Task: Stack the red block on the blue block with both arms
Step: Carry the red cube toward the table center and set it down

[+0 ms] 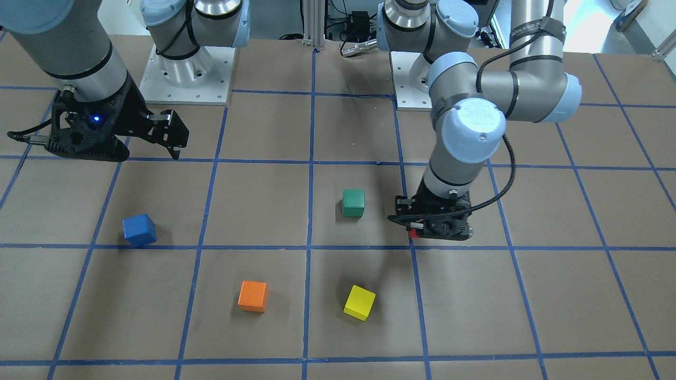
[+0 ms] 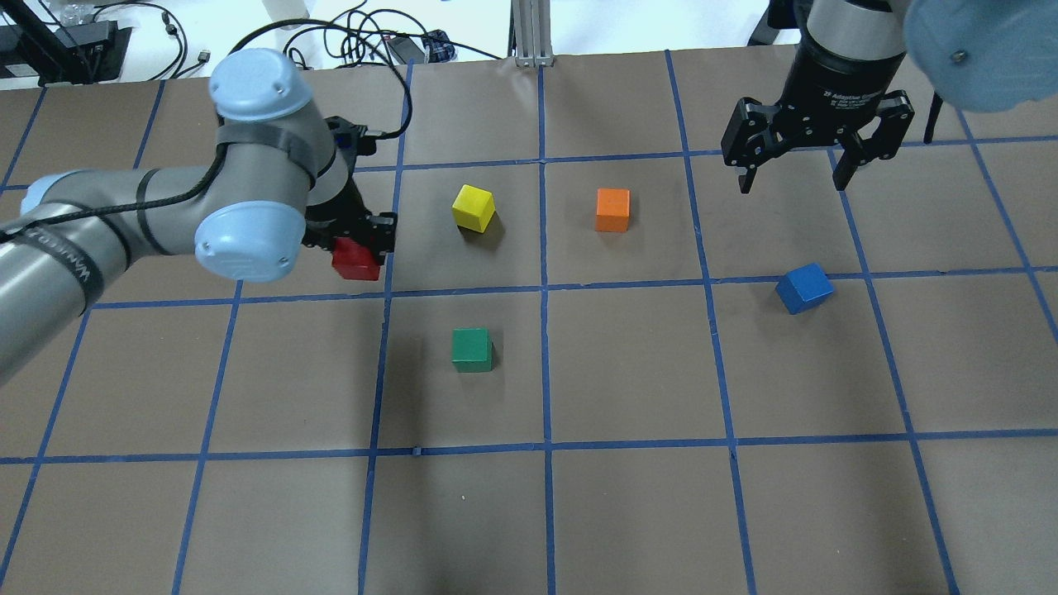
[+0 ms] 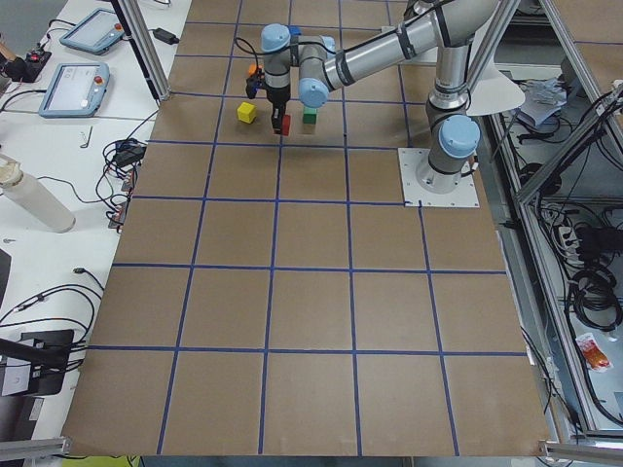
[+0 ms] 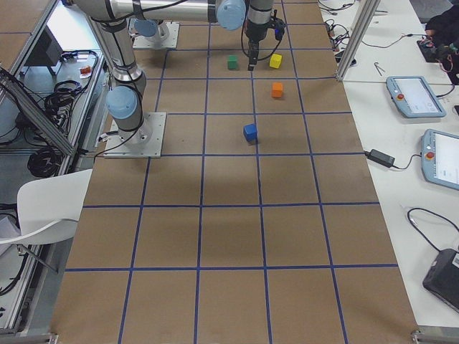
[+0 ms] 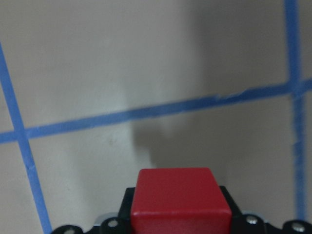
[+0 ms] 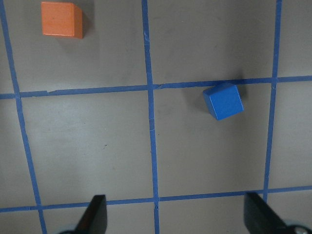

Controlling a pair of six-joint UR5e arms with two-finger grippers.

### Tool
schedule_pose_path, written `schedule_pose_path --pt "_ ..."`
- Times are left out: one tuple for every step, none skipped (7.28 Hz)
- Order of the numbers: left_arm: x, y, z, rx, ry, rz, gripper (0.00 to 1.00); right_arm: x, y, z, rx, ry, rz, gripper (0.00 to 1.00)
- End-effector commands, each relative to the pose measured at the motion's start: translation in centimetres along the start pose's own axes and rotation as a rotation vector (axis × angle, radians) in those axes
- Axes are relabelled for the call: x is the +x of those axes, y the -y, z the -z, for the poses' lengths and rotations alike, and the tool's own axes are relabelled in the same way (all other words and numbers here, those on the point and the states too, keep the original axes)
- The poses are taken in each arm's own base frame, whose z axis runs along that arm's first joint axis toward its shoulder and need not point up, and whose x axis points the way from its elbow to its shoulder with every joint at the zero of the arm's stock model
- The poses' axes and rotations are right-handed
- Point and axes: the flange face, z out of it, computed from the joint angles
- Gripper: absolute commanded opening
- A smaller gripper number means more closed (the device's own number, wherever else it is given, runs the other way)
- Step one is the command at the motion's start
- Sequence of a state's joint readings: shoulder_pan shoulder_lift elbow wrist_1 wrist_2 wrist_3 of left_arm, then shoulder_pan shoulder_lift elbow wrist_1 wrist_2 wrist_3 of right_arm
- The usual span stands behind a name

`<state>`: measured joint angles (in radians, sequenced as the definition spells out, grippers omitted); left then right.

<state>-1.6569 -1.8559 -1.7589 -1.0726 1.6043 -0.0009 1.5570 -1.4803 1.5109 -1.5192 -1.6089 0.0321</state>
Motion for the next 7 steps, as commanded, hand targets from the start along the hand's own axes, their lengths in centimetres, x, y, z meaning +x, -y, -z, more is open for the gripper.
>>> schedule_pose_path --pt "10.0 1.3 -0.9 0.008 -0.042 0.01 0.0 0.0 0.0 0.0 -0.001 0.0 0.004 1.0" --pt "12.8 1.7 -2.7 0.042 -0.053 -0.018 0.0 0.0 0.0 0.0 -0.001 0.0 0.006 1.0" --pt "16.0 1.3 -4.5 0.07 -0.06 -0.031 0.0 0.0 0.0 0.0 -0.001 0.0 0.006 1.0" --pt "17.6 1.0 -6.8 0.051 -0.057 -0.042 0.0 0.0 0.0 0.0 -0.002 0.0 0.006 1.0" --pt "18.0 1.0 -8.4 0.037 -0.053 -0.047 0.0 0.0 0.0 -0.2 -0.007 0.0 0.008 1.0" --pt "18.4 1.0 -9.8 0.031 -0.05 -0.058 0.0 0.0 0.0 -0.1 -0.005 0.0 0.018 1.0" --pt "18.6 1.3 -11.3 0.043 -0.05 -0.055 0.8 0.1 0.0 -0.1 -0.007 -0.002 0.019 1.0"
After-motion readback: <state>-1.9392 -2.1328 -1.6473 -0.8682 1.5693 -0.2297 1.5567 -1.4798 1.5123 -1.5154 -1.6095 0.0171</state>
